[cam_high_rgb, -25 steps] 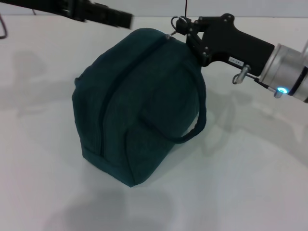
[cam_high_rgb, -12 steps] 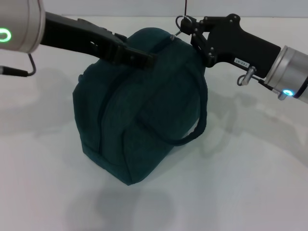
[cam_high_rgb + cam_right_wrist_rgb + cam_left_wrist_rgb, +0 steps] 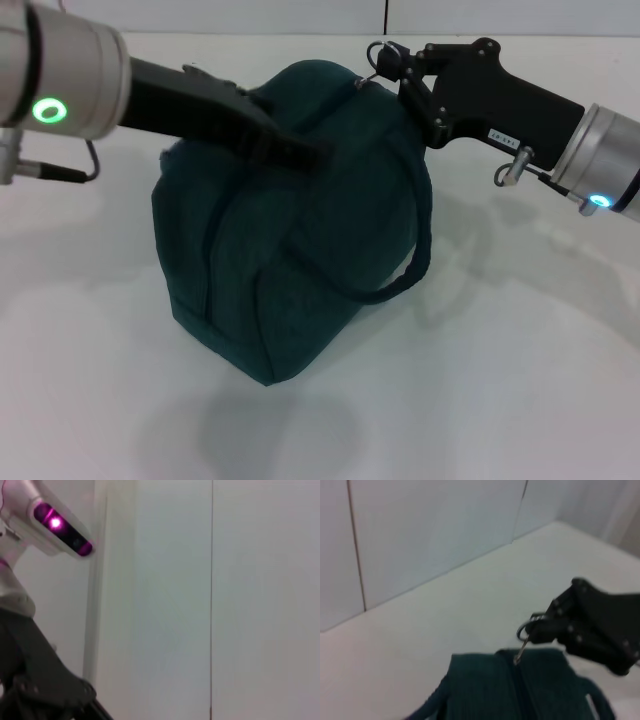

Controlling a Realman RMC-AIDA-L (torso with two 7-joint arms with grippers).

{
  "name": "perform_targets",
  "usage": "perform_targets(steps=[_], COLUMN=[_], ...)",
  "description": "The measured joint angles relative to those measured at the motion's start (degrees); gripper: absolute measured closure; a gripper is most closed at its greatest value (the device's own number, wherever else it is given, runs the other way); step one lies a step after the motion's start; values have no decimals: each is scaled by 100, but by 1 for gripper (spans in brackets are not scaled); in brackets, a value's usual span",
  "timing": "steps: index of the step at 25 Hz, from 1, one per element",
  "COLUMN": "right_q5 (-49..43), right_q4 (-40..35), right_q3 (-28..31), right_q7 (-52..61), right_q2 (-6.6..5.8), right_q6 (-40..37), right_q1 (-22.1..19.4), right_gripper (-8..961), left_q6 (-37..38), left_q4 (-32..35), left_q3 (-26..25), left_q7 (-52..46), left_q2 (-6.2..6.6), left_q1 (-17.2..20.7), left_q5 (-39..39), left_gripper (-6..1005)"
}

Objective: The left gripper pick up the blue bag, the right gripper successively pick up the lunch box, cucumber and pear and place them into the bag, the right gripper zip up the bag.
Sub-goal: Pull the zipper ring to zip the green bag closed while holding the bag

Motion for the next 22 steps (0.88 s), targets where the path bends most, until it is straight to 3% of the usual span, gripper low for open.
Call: perform_targets(steps=[5,15,22], right_q5=[-2,-3,0], right_q4=[0,0,0], right_q3=[0,37,39], right_q7=[6,17,18], right_q2=[2,-7,-7], right_q6=[-29,-70,-70], right_q1=[-12,-35,-39], right_gripper=[856,853,850], left_q6=[-280,-511,-512], left_q4=[-172,-304,-264], left_q3=[340,446,450], left_q7=[1,63,218], left_q2=[-4,-6,0], left_q1=[7,72,150], left_q5=[411,607,591], left_gripper=[128,133,356])
